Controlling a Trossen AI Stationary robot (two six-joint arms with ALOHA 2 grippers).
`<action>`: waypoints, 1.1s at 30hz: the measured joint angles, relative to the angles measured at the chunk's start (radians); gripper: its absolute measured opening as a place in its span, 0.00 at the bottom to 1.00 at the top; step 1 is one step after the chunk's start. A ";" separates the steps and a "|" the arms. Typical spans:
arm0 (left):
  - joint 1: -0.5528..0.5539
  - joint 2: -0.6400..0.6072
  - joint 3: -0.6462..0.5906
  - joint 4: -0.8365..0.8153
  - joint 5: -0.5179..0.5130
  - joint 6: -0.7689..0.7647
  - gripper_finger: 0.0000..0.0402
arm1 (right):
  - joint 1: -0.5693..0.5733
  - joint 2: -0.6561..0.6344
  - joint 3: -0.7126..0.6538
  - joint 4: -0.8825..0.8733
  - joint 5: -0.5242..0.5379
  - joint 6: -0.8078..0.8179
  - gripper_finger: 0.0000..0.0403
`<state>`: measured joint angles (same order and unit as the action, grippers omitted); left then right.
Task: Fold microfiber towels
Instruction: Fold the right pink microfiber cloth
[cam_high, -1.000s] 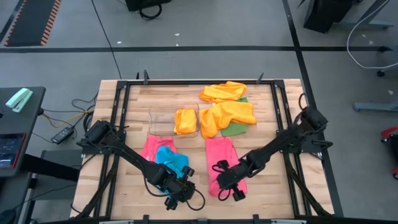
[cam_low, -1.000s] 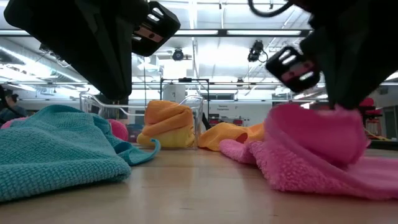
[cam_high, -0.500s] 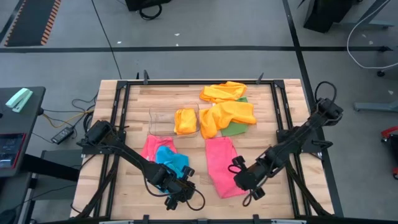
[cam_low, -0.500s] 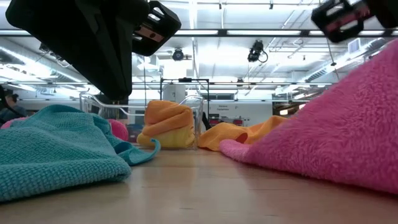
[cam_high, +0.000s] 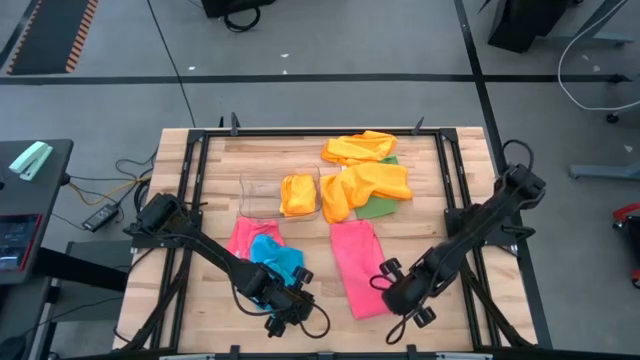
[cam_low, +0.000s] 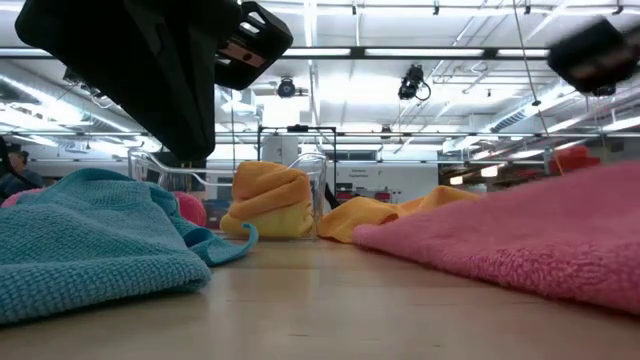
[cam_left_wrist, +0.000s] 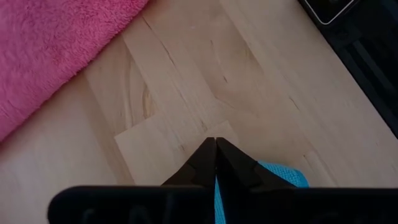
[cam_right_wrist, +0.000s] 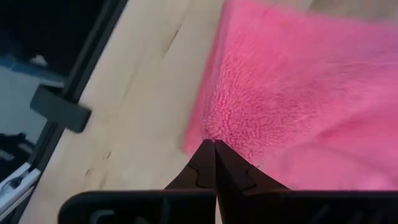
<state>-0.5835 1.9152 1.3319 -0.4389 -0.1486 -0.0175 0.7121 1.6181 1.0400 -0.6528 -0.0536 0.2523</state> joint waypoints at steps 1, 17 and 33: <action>0.000 0.000 0.000 0.000 0.000 0.005 0.06 | 0.008 0.021 -0.004 0.006 -0.013 0.013 0.00; 0.066 0.000 0.000 0.033 0.000 0.039 0.04 | 0.124 0.195 -0.004 0.063 -0.025 0.151 0.05; 0.181 0.121 0.000 0.419 0.000 0.164 0.12 | 0.123 0.116 -0.005 0.029 0.106 0.393 0.32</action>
<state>-0.4028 2.0365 1.3323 -0.0201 -0.1482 0.1465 0.8346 1.7337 1.0348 -0.6235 0.0529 0.6451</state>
